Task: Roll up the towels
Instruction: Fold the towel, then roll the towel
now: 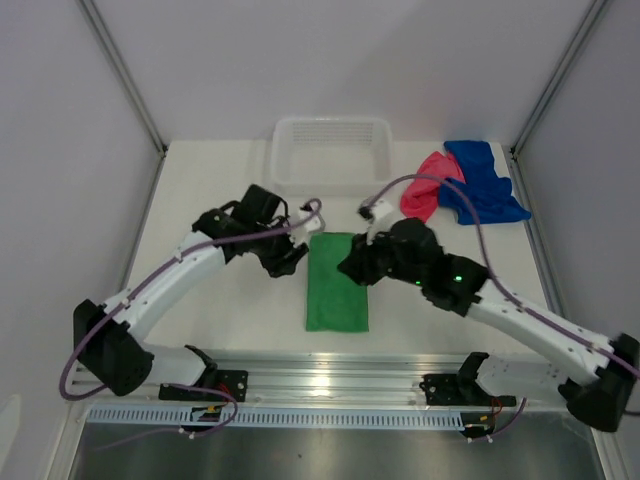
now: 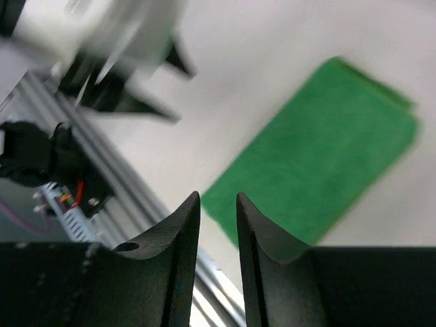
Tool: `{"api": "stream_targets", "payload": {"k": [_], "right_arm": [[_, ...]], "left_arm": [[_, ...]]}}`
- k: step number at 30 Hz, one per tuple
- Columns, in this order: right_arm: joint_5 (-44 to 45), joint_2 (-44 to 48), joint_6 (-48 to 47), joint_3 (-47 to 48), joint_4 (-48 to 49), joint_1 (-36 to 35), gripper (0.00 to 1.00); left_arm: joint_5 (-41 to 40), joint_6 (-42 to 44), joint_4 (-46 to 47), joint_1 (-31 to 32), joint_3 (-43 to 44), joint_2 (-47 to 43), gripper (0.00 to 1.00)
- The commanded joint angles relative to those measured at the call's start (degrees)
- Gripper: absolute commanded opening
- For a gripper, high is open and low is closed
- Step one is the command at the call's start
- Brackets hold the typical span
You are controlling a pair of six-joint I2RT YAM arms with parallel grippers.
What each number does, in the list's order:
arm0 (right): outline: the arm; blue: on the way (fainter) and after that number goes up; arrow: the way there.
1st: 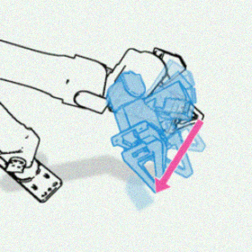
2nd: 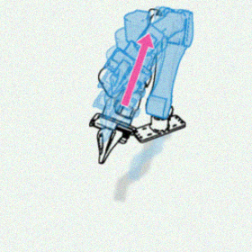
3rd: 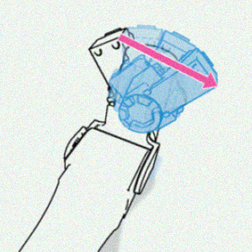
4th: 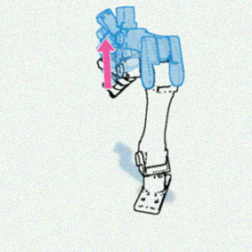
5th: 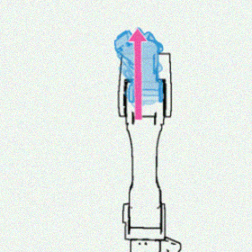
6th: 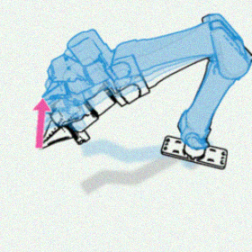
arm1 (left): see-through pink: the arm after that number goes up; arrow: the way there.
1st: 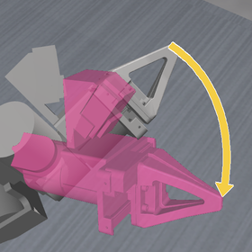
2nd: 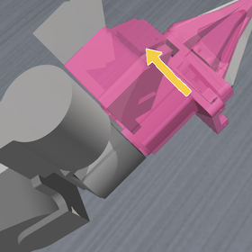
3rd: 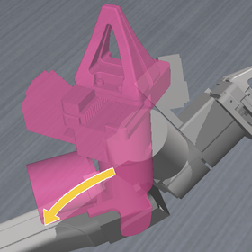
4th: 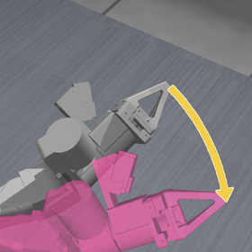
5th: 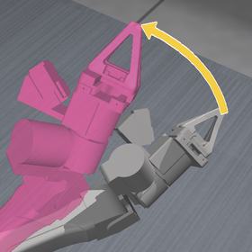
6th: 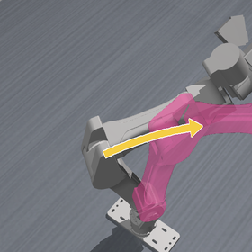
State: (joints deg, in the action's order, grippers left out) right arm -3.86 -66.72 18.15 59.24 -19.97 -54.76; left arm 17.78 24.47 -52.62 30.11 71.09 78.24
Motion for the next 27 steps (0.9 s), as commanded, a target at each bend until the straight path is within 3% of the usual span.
{"api": "stream_targets", "payload": {"k": [1, 3, 5, 9, 15, 27], "right_arm": [[0.61, 8.69, -5.75, -7.20, -7.36, 7.02, 0.32], [-0.09, 15.19, -8.39, -10.97, -6.76, 11.59, 0.33], [-1.94, 18.89, -9.62, -13.53, -3.35, 14.67, 0.41], [-4.05, 23.56, -11.91, -18.19, 1.86, 16.35, 0.43], [-2.91, 19.27, -12.62, -18.29, -0.77, 17.14, 0.44], [-6.95, 16.62, -17.18, -18.90, -1.13, 19.52, 0.46]], "left_arm": [[-5.19, 9.26, 9.61, 14.39, -8.84, -6.77, 0.53], [-10.91, 12.69, 15.85, 20.23, -16.40, -8.79, 0.54], [-12.33, 16.74, 24.21, 26.04, -23.88, -10.03, 0.57], [-11.19, 21.04, 29.68, 27.90, -26.88, -5.30, 0.58], [-11.80, 26.15, 36.44, 28.78, -32.32, 0.86, 0.61], [-6.62, 26.95, 29.07, 29.83, -32.95, -3.00, 0.62]]}}
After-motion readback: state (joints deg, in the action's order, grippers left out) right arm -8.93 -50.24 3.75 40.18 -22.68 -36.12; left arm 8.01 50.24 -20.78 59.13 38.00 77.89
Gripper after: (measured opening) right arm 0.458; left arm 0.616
